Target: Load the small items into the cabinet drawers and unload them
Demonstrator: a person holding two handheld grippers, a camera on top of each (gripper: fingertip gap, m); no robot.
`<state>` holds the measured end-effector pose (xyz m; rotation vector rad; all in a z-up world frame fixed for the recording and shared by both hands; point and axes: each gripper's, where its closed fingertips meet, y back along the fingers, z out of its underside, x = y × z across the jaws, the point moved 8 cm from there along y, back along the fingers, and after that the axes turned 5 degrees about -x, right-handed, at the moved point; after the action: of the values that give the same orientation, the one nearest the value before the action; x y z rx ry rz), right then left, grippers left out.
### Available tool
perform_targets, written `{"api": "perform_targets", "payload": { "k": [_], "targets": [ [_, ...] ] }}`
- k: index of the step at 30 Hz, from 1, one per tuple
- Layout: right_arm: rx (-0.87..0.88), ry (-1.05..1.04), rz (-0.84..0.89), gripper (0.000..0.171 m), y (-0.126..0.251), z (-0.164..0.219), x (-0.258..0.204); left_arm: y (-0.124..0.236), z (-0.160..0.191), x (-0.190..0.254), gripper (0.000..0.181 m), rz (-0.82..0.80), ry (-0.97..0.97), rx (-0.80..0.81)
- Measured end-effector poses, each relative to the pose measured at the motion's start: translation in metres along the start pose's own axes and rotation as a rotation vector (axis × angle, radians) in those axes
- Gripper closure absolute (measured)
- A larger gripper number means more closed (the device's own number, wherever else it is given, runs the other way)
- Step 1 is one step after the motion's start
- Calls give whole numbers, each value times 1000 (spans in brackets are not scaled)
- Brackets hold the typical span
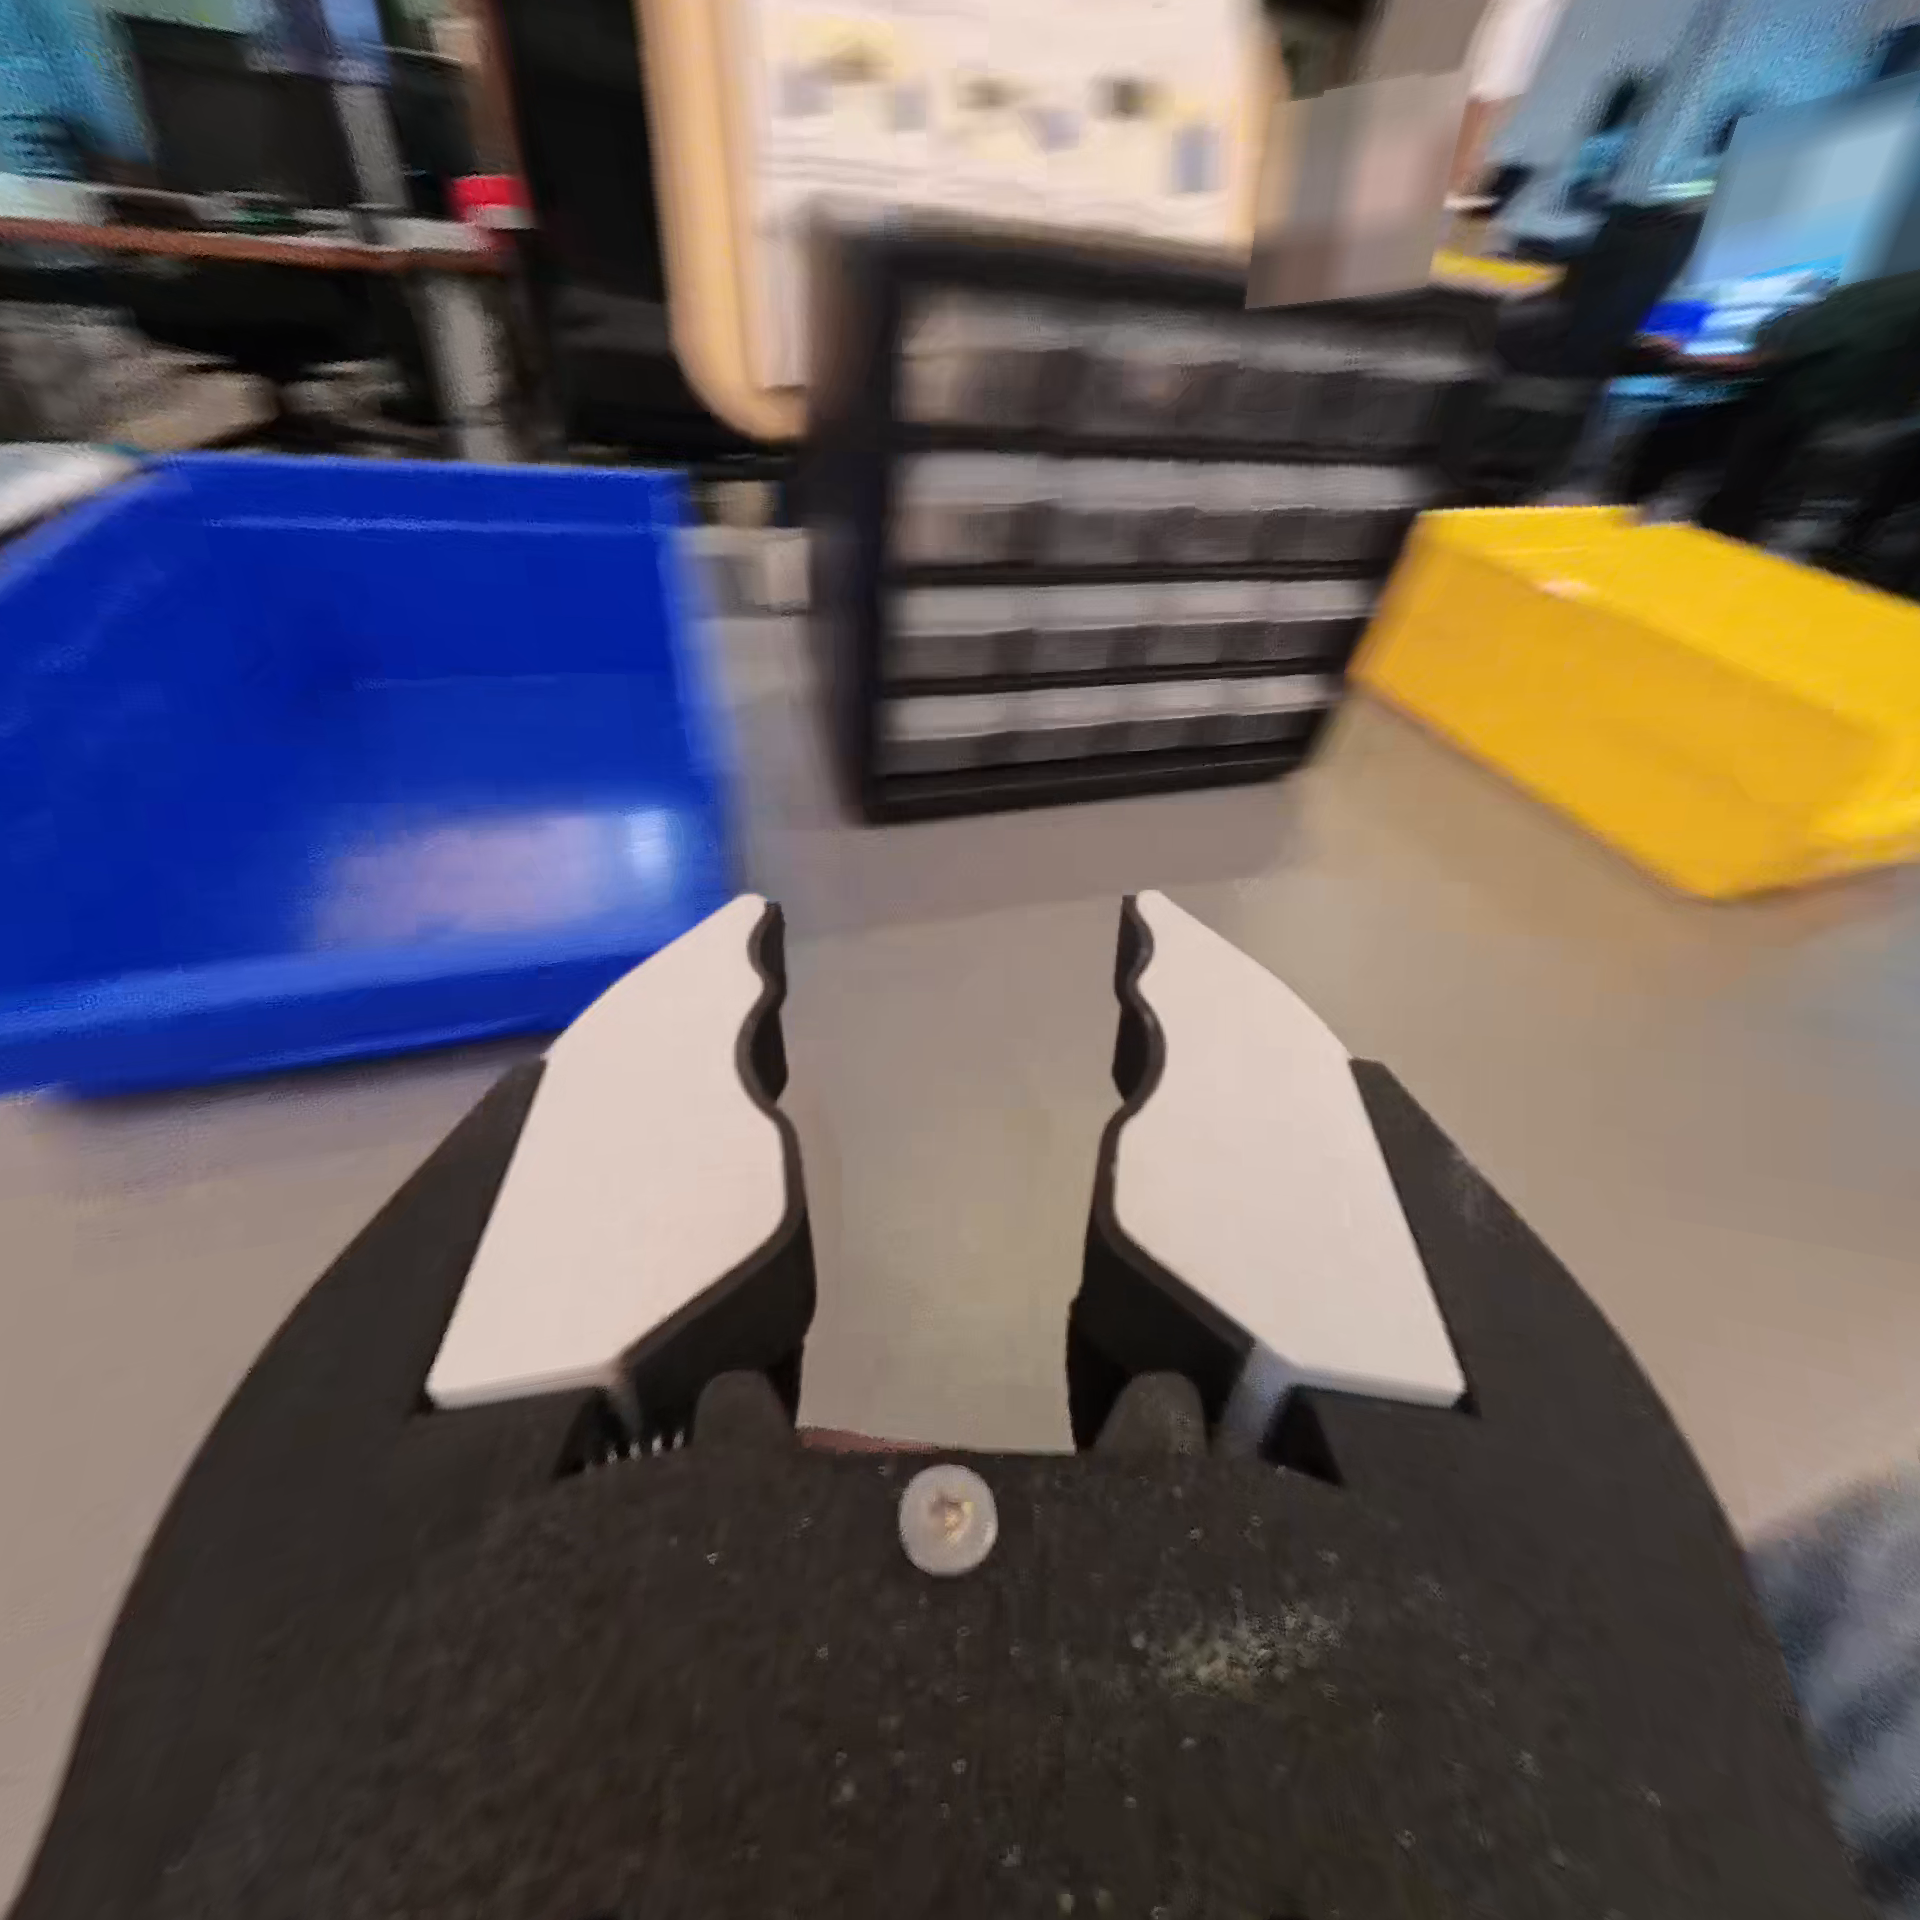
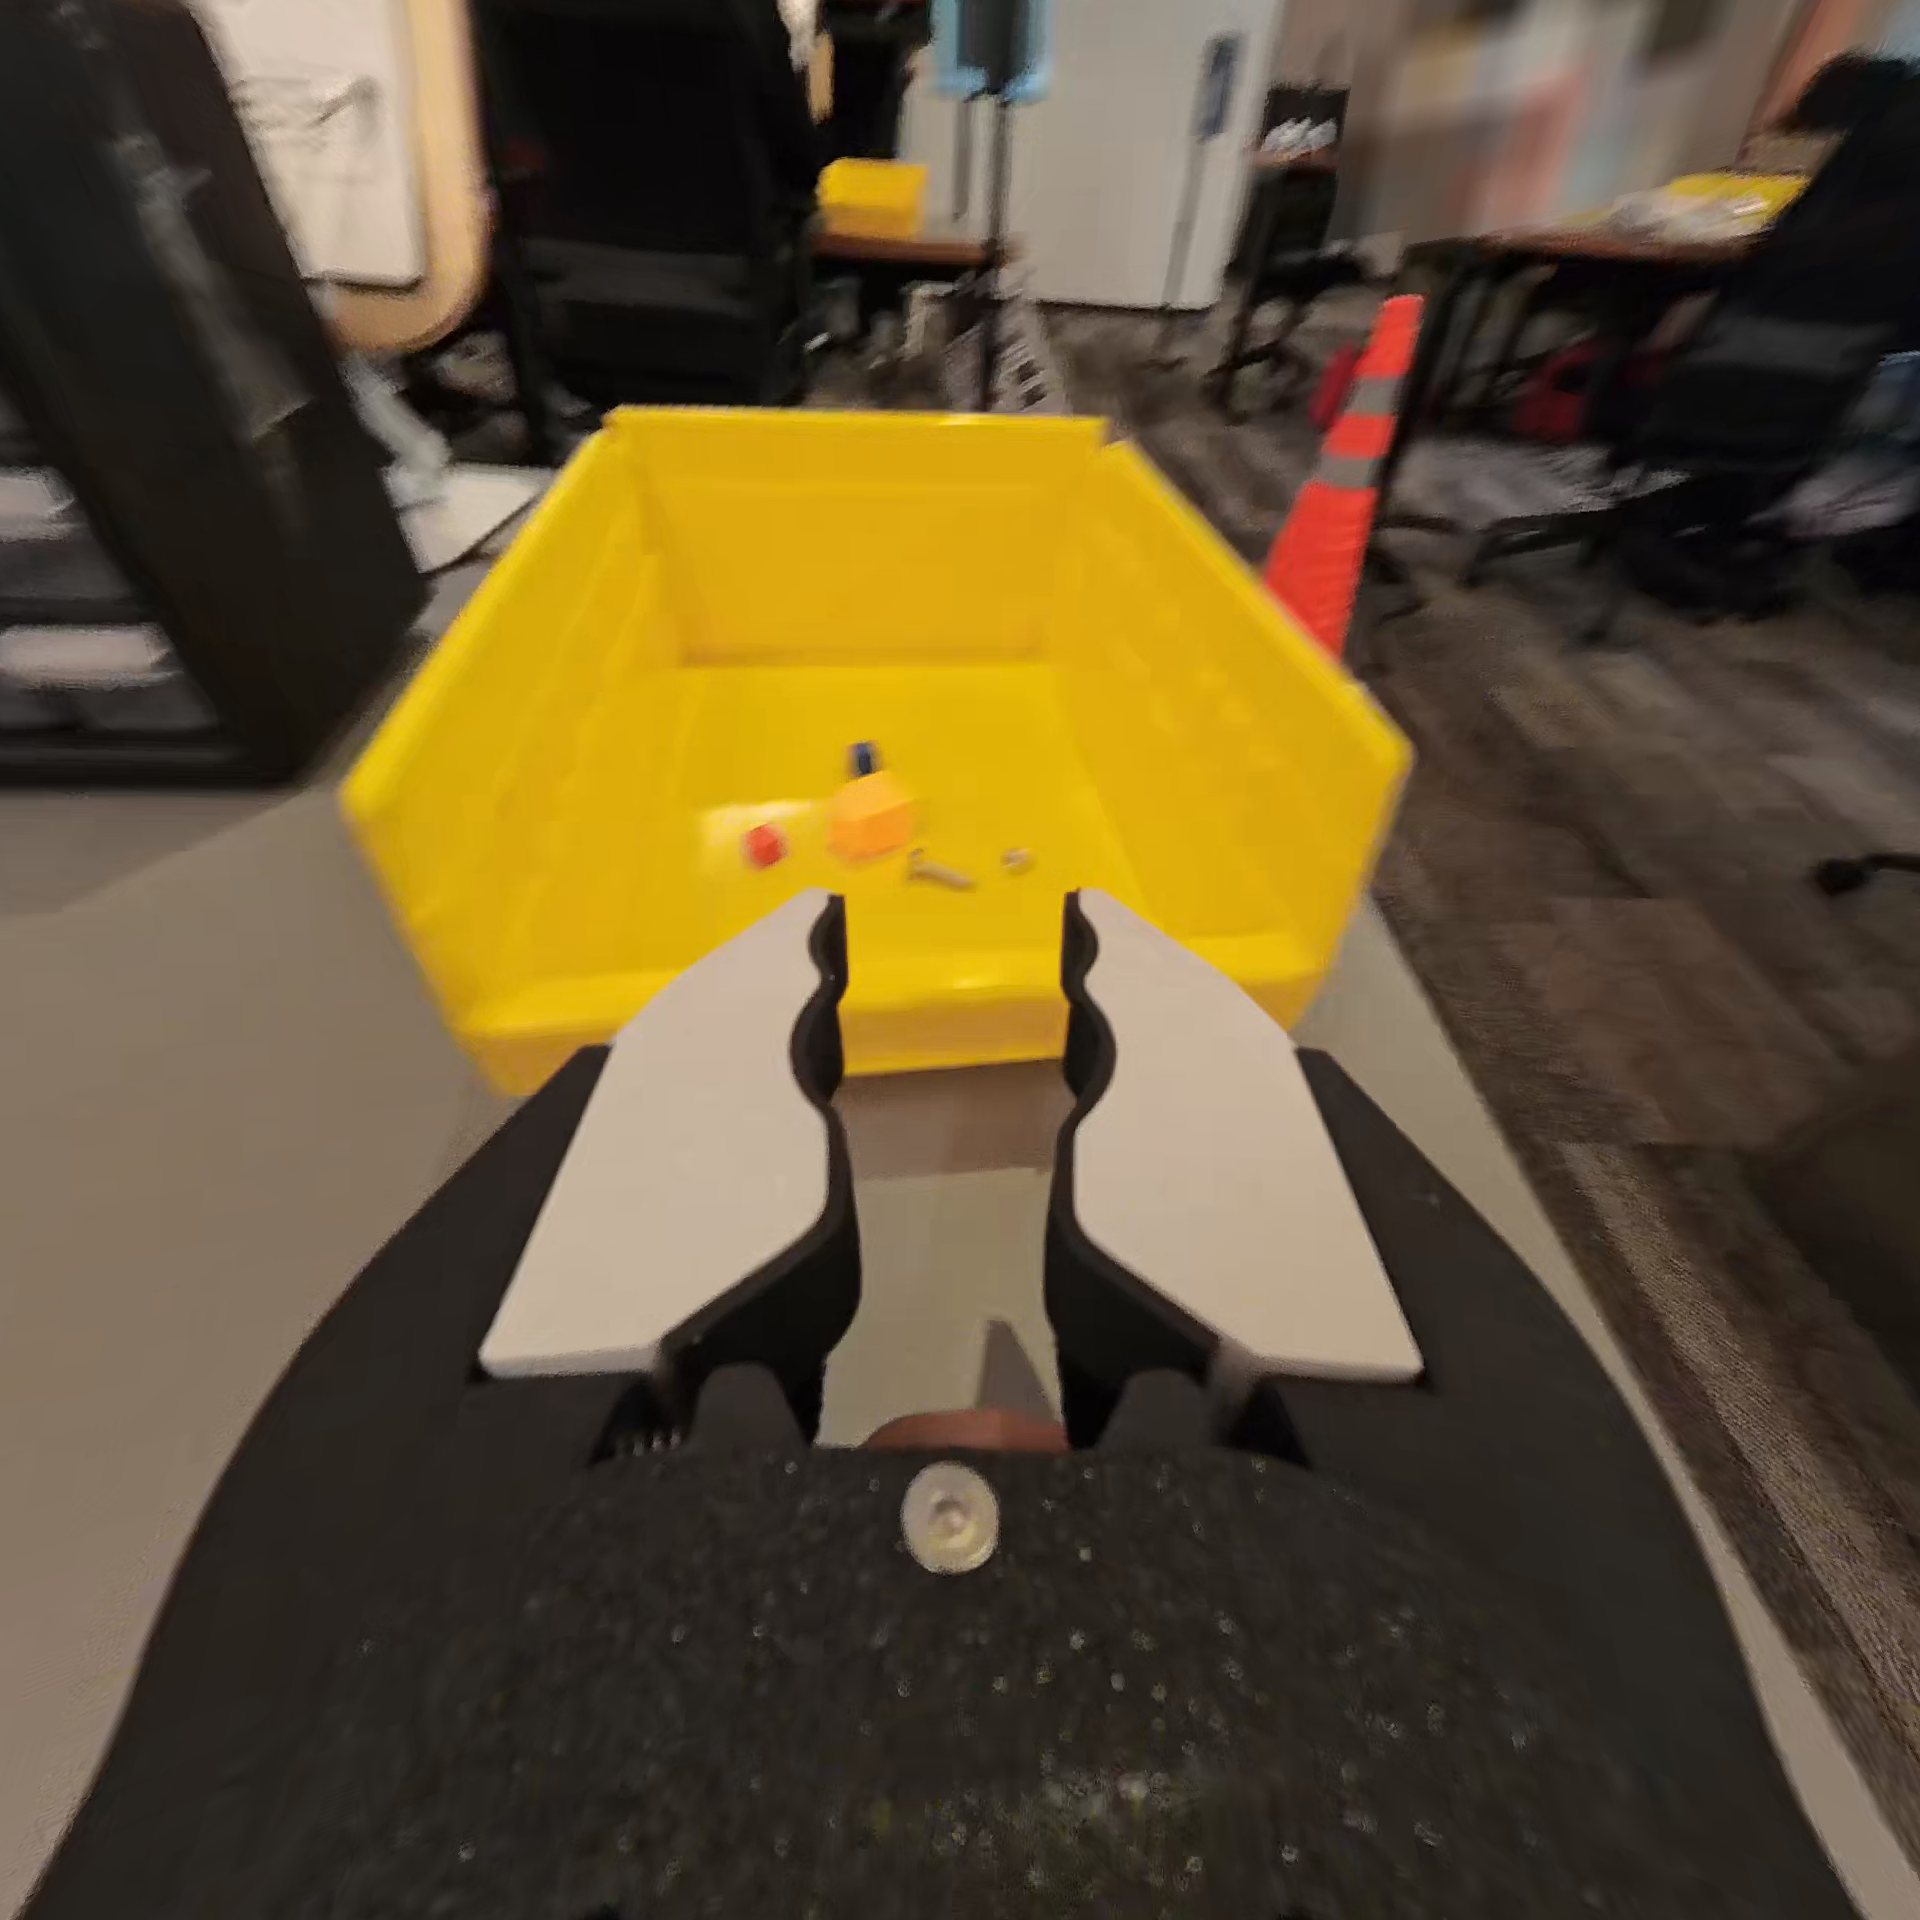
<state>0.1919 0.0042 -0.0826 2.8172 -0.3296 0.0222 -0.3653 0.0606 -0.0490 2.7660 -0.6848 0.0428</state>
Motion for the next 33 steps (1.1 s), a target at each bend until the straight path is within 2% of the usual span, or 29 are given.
{"api": "perform_targets", "payload": {
  "k": [3,5,7,8,13,16,19,23,28,29,30,31,32,33],
  "targets": [
    [42,-157,59,123,0,-5,21,-30,-4,110,118,208,-101,-70],
    [46,-196,12,120,2,-1,25,-61,10,182,119,325,-157,-242],
    [29,-181,8,115,4,4,30,-95,18,244,118,427,-105,-382],
    [11,-171,17,113,5,5,33,-113,17,272,113,476,-98,-398],
    [17,-212,29,112,9,6,49,-205,13,353,108,348,-186,-339],
    [-28,-253,11,107,1,10,52,-240,7,368,111,285,-133,-334],
    [-89,-270,-3,103,-11,17,50,-261,9,366,138,196,-164,-370],
    [-176,-265,112,105,-20,21,51,-258,11,358,158,166,-154,-365],
    [-178,-259,140,110,-23,19,39,-246,10,344,175,120,-165,-381],
    [-173,-273,115,98,-22,18,36,-242,10,341,177,126,-165,-373],
    [-148,-328,91,105,-19,15,33,-237,11,337,177,129,-170,-369],
    [-127,-383,50,148,-14,13,28,-231,12,334,177,132,-170,-377],
    [-154,-435,86,163,-6,15,25,-224,12,330,178,133,-162,-381],
    [-173,-424,94,165,4,16,20,-216,13,325,178,139,-159,-383]
  ]
}}
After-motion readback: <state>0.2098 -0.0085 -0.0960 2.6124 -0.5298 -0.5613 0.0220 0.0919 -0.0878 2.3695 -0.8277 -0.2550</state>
